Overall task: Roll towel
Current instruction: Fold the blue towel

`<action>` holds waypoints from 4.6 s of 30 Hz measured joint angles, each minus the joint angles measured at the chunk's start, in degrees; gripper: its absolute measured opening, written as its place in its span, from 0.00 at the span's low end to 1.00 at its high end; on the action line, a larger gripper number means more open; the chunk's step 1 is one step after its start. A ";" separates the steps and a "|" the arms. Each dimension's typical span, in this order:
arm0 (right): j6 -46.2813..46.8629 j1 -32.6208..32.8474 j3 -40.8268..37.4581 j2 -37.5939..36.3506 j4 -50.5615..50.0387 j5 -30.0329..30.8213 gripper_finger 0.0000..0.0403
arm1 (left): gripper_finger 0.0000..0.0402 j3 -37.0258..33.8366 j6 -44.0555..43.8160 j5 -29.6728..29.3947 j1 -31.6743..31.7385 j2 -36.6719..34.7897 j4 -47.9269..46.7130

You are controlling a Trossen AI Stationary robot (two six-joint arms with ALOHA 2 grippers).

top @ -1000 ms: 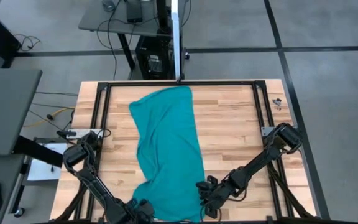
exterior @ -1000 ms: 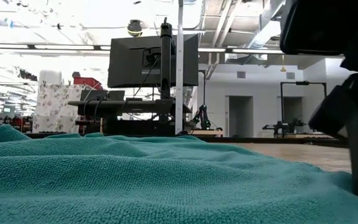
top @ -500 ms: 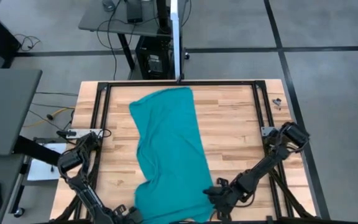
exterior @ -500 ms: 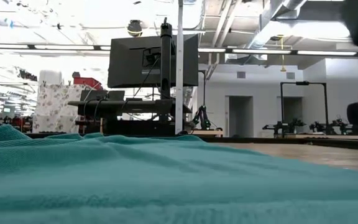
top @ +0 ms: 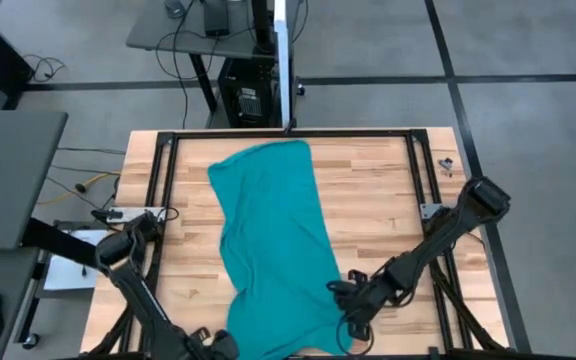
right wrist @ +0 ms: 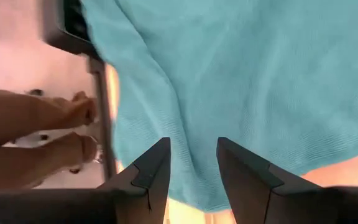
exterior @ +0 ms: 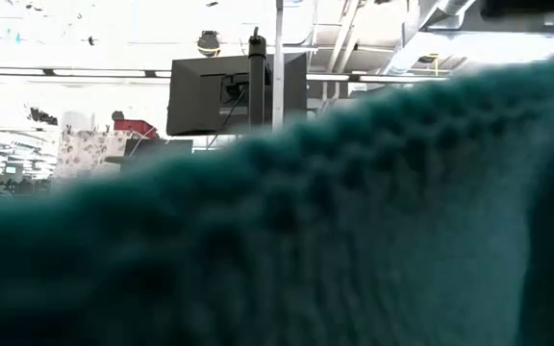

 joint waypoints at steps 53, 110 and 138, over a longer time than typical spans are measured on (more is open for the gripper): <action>-6.21 -61.89 3.21 12.06 6.11 -11.13 0.31 | 0.30 -59.32 89.46 9.33 108.69 -27.86 35.93; -9.42 -44.74 9.38 12.50 -6.14 -7.90 0.31 | 0.30 -46.38 83.75 12.91 118.38 -15.71 45.58; 5.89 -23.64 3.00 12.11 -9.49 -8.58 0.31 | 0.30 -43.52 86.42 21.62 115.56 -16.94 38.45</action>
